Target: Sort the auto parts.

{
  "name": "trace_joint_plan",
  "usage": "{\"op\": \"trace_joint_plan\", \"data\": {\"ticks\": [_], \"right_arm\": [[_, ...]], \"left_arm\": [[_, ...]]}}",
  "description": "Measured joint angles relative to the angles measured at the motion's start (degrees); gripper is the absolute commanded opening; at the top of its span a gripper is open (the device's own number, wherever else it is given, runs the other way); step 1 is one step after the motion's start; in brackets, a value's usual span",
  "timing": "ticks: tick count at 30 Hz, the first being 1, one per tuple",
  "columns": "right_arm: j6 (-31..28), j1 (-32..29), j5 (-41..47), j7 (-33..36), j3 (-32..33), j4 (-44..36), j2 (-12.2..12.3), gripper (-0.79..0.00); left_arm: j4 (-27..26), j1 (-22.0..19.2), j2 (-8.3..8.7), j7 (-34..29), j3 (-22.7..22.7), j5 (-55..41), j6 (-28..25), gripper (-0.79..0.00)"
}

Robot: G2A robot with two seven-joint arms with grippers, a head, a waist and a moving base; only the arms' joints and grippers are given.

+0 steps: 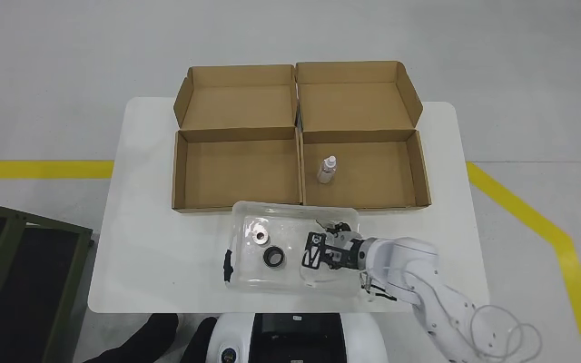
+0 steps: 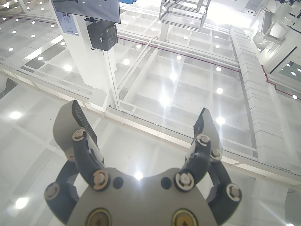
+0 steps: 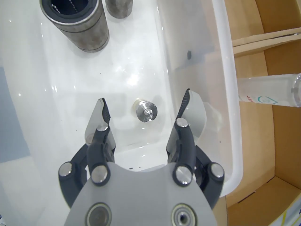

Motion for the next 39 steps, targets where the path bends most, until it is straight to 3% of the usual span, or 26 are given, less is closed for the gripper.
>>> {"op": "trace_joint_plan", "data": {"ticks": [3,4,12,16,23,39], "right_arm": [[0.02,0.56,-0.44,0.49,-0.71,0.40,-0.04,-0.320],[0.07,0.83,-1.06,1.00,-1.05,0.51,-0.06,-0.385],[0.53,1.87,-2.22,2.65,-2.42,1.21,-0.17,-0.456],[0.37,2.14,-1.83,3.13,-2.66,1.63,-0.16,-0.526],[1.43,1.99,-1.35,3.71,-2.70,0.75,-0.14,-0.785],[1.62,-1.63,7.74,-3.03,-0.94,-6.68,0.34,-0.785]], "left_arm": [[0.00,0.00,0.00,0.00,0.00,0.00,0.00,0.000],[0.00,0.00,0.00,0.00,0.00,0.00,0.00,0.000],[0.00,0.00,0.00,0.00,0.00,0.00,0.00,0.000],[0.00,0.00,0.00,0.00,0.00,0.00,0.00,0.000],[0.00,0.00,0.00,0.00,0.00,0.00,0.00,0.000],[0.00,0.00,0.00,0.00,0.00,0.00,0.00,0.000]]}}
